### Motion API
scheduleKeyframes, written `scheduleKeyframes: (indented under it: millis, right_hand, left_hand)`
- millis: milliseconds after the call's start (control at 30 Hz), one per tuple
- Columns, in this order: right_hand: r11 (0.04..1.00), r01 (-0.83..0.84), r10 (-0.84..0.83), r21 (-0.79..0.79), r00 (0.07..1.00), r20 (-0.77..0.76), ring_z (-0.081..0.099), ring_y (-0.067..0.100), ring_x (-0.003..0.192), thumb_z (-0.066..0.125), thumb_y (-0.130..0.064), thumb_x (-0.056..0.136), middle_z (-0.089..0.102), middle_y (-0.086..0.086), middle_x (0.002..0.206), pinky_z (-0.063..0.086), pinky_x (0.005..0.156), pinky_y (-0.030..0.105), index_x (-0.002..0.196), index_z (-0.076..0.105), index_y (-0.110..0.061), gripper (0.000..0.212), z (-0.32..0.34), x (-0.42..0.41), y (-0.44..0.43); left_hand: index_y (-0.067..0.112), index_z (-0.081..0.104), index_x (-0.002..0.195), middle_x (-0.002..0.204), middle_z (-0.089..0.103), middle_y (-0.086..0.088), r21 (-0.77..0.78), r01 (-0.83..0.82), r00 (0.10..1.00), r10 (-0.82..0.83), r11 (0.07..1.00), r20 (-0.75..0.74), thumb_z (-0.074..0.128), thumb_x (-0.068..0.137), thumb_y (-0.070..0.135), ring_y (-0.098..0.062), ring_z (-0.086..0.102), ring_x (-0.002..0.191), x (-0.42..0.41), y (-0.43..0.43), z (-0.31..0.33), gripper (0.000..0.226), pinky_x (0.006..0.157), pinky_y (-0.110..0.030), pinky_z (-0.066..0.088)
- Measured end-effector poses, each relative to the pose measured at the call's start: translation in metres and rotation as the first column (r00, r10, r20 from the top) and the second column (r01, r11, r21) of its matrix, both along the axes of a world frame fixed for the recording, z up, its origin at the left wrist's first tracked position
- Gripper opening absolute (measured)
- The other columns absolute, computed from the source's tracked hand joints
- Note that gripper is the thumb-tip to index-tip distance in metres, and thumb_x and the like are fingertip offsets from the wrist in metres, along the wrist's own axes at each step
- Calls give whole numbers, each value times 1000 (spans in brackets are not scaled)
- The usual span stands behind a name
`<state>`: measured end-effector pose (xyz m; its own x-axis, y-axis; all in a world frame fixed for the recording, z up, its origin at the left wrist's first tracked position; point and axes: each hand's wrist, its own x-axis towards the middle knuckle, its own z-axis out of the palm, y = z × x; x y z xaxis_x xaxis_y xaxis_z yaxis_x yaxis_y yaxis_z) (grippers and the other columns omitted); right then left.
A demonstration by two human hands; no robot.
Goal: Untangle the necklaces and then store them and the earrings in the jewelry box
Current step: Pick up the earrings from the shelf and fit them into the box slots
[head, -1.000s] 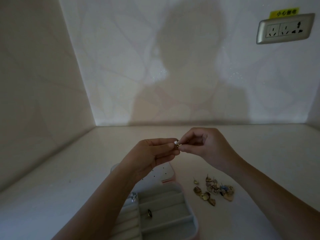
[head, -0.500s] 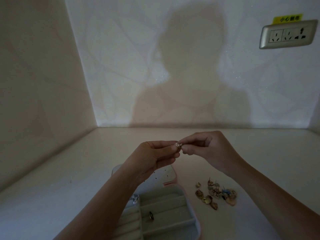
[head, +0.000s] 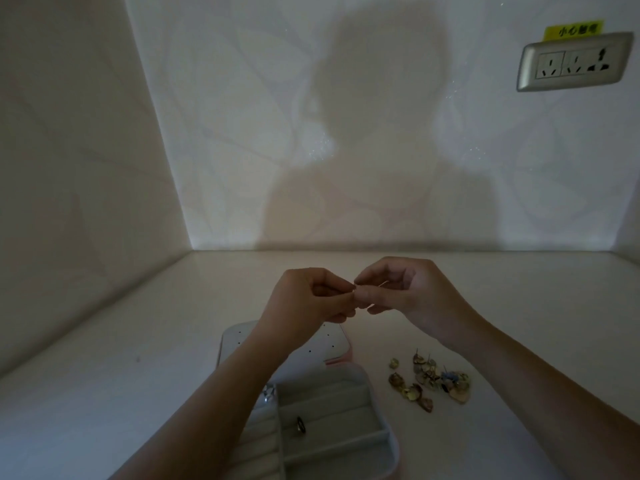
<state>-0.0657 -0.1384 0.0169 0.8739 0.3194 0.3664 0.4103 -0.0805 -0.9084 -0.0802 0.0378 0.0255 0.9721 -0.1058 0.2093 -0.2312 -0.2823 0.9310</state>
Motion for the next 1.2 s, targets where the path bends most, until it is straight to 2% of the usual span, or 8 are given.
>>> scheduleKeyframes:
  millis: [167,300,433,633,800,967,1100,1200]
  right_hand:
    - [999,-19,27,41,981,-194,71,24,79,63,-8,89,73,16,86,57,70,24,100,68,1,15,-1,1,-1]
    - [1000,4,-7,-15,974,-228,71,22,77,68,-9,86,73,16,87,56,67,22,95,71,1,15,3,1,-7]
    - [985,-93,48,-146,957,-285,70,19,75,71,-7,82,73,18,87,56,69,23,99,71,-1,18,6,-1,-10]
    - [993,-116,95,-39,932,-349,69,16,74,64,-4,87,71,11,83,55,65,20,100,70,-2,14,5,1,-11]
    - [985,-157,126,-67,935,-331,69,14,83,70,5,77,73,7,89,53,74,22,104,69,-8,29,7,0,-14]
    - [988,-157,148,-8,942,-303,69,15,82,73,-13,72,73,7,88,53,72,21,101,69,-9,30,9,-1,-13]
    - [986,-164,160,10,943,-291,69,16,81,74,-17,70,73,9,88,53,71,22,100,69,-8,32,9,-2,-12]
    - [990,-144,138,-2,949,-283,69,16,78,75,-9,72,73,10,85,53,69,22,98,69,-8,26,8,-2,-11]
  left_hand:
    - [11,70,82,70,73,-4,131,-38,993,22,991,120,77,78,12,-16,69,66,0,-2,-4,8,66,-26,59]
    - [5,69,87,75,73,-9,-5,12,1000,-12,1000,-14,73,81,7,-15,70,66,0,-2,-1,7,64,-24,58]
    - [5,70,88,76,73,-9,-59,39,989,-47,997,-139,70,83,6,-14,70,67,1,-1,-3,5,62,-20,55]
    - [6,71,89,85,74,-12,-95,89,987,-101,991,-124,71,82,5,-16,70,75,-1,0,-2,8,68,-21,56]
    - [5,71,92,83,73,-9,-165,93,986,-113,982,-120,69,84,7,-13,69,73,-1,0,-1,9,65,-19,54]
    - [3,69,95,84,73,-10,-291,103,972,-158,951,-174,65,85,5,-14,71,75,1,3,0,11,64,-18,54]
    - [2,69,98,87,74,-13,-272,99,975,-148,957,-165,65,85,4,-17,72,79,1,3,-1,13,66,-18,55]
    - [3,70,97,88,74,-10,-266,87,981,-129,960,-144,66,85,7,-14,71,78,1,2,-2,13,66,-17,54]
